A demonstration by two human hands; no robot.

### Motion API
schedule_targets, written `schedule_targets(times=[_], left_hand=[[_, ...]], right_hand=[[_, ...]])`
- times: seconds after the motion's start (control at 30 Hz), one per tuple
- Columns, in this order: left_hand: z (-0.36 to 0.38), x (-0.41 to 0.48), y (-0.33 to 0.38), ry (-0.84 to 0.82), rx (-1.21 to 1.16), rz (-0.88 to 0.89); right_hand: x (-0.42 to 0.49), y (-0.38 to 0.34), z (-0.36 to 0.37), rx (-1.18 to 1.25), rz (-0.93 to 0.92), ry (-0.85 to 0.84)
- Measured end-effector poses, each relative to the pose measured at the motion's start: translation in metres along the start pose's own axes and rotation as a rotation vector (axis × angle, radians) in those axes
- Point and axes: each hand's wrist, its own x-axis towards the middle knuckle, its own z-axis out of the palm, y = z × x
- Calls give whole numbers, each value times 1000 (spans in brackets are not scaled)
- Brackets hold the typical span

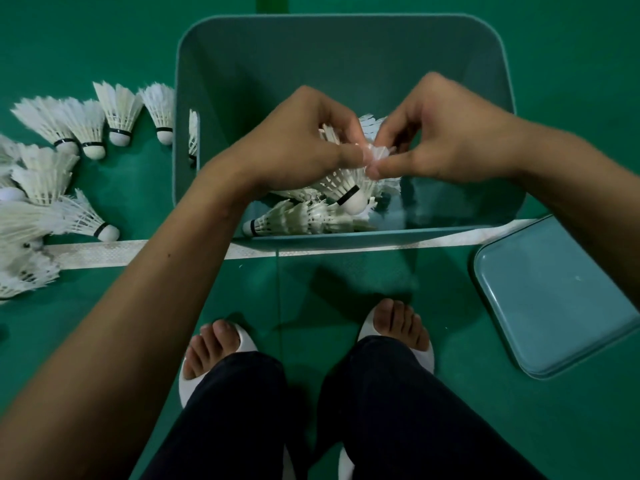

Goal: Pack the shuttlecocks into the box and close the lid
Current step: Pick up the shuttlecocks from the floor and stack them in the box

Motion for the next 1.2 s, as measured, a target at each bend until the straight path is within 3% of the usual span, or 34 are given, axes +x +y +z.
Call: schedule_targets(times=[0.13,0.2,0.43,0.6,0.73,0.8,0.93,1.2], left_hand=[[5,0,-9,140,-34,-77],[0,0,-13,126,34,-150],[-15,-11,-19,-237,339,-341],[-17,-12,-21,-494,336,-381],[-21,-8,-23,-586,260,-351],[-22,-5,-27,-533,266,-310],[-17,4,-28,-220,141,-299],[-8,18,-9,-31,188,-390]], right_hand=[[-5,10,1,-224,117,36],[-6,14,6,-327,220,-4],[-7,21,29,-417,466,-155],[5,25,41,-327,511,-314],[17,37,47,-203,573,-369],[25,44,50,-38,646,-362],[37,52,54,186,727,-338],[43,42,64,-101,596,-410]])
